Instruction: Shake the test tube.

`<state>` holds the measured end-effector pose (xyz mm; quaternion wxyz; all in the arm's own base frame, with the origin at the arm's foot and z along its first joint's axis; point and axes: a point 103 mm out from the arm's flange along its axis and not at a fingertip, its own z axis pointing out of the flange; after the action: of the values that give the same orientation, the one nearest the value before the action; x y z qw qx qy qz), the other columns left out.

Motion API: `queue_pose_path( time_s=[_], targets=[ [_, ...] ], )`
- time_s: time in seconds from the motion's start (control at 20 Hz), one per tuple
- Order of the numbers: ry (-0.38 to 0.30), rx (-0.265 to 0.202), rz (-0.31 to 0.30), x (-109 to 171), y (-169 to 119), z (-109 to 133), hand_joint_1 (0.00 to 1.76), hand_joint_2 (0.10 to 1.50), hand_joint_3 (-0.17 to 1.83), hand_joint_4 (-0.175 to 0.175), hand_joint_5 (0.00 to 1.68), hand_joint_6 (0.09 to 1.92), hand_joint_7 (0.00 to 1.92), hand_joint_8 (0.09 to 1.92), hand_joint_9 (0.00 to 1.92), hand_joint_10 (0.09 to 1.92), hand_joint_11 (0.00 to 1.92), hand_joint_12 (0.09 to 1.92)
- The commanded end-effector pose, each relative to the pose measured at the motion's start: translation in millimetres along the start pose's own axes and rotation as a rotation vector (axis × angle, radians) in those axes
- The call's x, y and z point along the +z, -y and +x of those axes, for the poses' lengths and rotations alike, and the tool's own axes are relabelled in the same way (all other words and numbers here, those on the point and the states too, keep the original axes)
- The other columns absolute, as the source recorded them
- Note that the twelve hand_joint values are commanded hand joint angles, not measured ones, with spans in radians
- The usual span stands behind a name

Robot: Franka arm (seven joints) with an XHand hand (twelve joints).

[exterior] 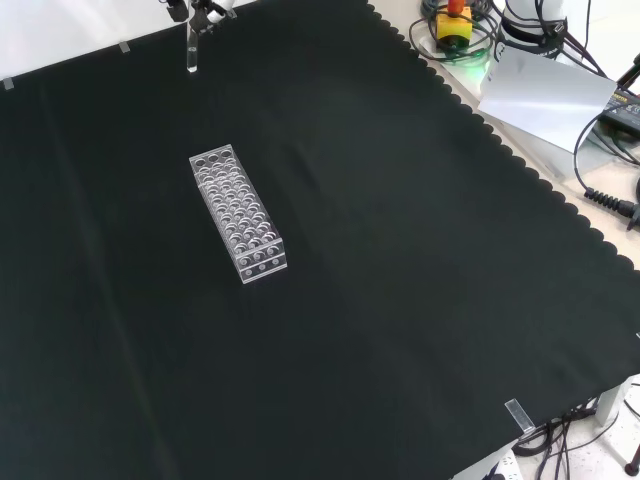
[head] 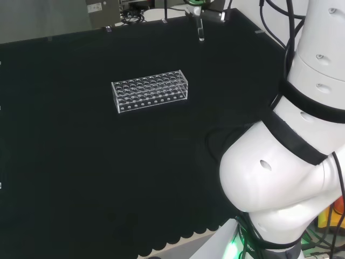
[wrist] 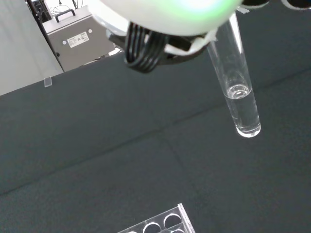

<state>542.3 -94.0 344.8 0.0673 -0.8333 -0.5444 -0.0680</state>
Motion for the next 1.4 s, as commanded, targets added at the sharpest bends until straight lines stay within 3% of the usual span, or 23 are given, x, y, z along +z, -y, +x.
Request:
queue_pose_path(
  time_s=[0.05, 0.3, 0.45, 0.8, 1.05, 1.4],
  targets=[
    [-0.036, -0.111, 0.035, 22, 19, 70, 1.23, 0.65, 0.62, -0.175, 1.38, 0.45, 1.74, 0.47, 1.63, 0.50, 1.29, 0.85],
    [-0.065, -0.224, 0.082, 31, 38, 132, 1.23, 0.65, 0.62, -0.175, 1.38, 0.45, 1.74, 0.47, 1.63, 0.50, 1.29, 0.85],
    [-0.082, -0.260, 0.092, 35, 51, 162, 1.23, 0.65, 0.62, -0.175, 1.38, 0.45, 1.74, 0.47, 1.63, 0.50, 1.29, 0.85],
    [-0.132, -0.352, 0.134, 38, 72, 197, 1.23, 0.65, 0.62, -0.175, 1.38, 0.45, 1.74, 0.47, 1.63, 0.50, 1.29, 0.85],
    [-0.129, -0.341, 0.131, 40, 70, 192, 1.23, 0.65, 0.62, -0.175, 1.38, 0.45, 1.74, 0.47, 1.63, 0.50, 1.29, 0.85],
    [-0.067, -0.222, 0.089, 38, 46, 152, 1.23, 0.65, 0.62, -0.175, 1.38, 0.45, 1.74, 0.47, 1.63, 0.50, 1.29, 0.85]
  ],
)
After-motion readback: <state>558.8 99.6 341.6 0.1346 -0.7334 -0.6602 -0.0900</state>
